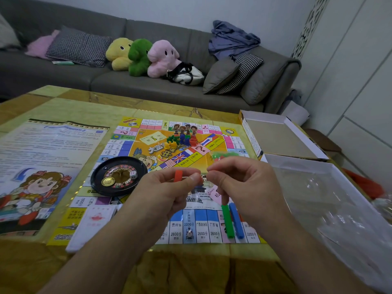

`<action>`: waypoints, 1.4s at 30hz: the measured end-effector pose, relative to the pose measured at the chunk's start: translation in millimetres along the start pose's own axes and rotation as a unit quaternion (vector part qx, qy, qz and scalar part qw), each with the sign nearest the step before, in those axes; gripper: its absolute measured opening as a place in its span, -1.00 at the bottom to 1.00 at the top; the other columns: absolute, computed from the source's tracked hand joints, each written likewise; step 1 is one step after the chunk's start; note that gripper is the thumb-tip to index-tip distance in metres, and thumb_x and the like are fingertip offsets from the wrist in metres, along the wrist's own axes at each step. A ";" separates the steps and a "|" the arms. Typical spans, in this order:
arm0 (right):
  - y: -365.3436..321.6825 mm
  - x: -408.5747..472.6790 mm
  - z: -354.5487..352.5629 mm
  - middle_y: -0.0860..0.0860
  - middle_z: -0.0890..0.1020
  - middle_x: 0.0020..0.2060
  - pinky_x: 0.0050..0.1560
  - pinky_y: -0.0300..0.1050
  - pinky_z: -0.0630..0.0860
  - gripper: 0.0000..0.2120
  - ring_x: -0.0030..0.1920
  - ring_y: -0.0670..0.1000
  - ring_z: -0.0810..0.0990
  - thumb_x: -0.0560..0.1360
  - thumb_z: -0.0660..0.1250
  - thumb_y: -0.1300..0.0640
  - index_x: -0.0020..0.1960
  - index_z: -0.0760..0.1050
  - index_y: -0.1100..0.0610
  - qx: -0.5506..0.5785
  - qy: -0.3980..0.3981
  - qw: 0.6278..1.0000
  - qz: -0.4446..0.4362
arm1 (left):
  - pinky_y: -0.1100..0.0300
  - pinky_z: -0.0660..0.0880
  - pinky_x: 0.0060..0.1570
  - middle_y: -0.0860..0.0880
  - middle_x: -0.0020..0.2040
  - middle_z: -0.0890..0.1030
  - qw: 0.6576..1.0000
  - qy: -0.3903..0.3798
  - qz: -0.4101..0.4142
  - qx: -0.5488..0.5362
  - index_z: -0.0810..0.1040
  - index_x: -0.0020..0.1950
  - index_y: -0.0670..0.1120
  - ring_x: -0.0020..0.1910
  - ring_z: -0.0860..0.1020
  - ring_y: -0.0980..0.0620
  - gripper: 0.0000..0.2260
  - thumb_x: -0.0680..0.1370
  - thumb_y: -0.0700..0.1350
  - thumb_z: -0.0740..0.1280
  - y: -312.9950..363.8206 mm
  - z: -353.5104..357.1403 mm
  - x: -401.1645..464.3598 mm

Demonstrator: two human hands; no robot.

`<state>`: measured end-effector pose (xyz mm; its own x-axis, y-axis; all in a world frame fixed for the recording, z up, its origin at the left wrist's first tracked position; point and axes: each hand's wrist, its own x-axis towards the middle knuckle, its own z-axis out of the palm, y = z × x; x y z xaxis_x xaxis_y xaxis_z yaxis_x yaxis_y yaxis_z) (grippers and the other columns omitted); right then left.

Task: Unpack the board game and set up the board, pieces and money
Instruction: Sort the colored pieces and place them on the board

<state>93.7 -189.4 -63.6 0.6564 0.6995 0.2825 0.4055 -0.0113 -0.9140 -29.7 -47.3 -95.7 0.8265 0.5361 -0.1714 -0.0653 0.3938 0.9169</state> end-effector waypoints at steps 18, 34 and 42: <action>2.7 -1.9 -7.2 -0.16 0.66 -0.21 -0.18 -0.20 0.62 -0.87 -0.14 -0.10 0.64 0.49 0.56 0.25 -0.04 0.71 0.04 -0.246 -0.053 0.958 -0.140 | 0.25 0.38 -0.36 0.07 -0.39 0.57 0.990 0.023 0.036 0.133 0.77 -0.02 -0.07 -0.43 0.40 0.13 -0.93 0.53 -0.13 0.50 5.7 7.5 -9.8; 4.8 -2.1 -6.1 -0.12 0.62 -0.29 -0.28 -0.03 0.60 -0.95 -0.30 -0.12 0.56 0.49 0.46 0.11 -0.08 0.69 0.05 -0.334 -0.086 0.917 -0.198 | 0.28 0.50 -0.30 0.12 -0.32 0.69 0.958 0.065 0.098 0.261 0.79 -0.06 0.08 -0.43 0.54 0.28 -0.93 0.51 -0.08 0.53 2.3 15.1 -13.4; 7.6 1.9 -12.1 -0.15 0.65 -0.16 -0.18 -0.14 0.61 -0.78 -0.07 -0.04 0.63 0.48 0.57 0.22 0.06 0.73 -0.03 -0.195 -0.094 0.968 -0.125 | 0.25 0.39 -0.37 -0.01 -0.41 0.45 0.994 -0.012 -0.017 0.107 0.77 0.00 -0.16 -0.43 0.36 0.07 -0.80 0.41 -0.12 0.53 3.2 5.7 -7.3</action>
<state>105.7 -196.8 -66.6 0.3940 0.8326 0.3892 0.7705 -0.0684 -0.6338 -32.7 -54.2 -89.4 0.8395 0.5066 -0.1964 0.0806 0.2414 0.9671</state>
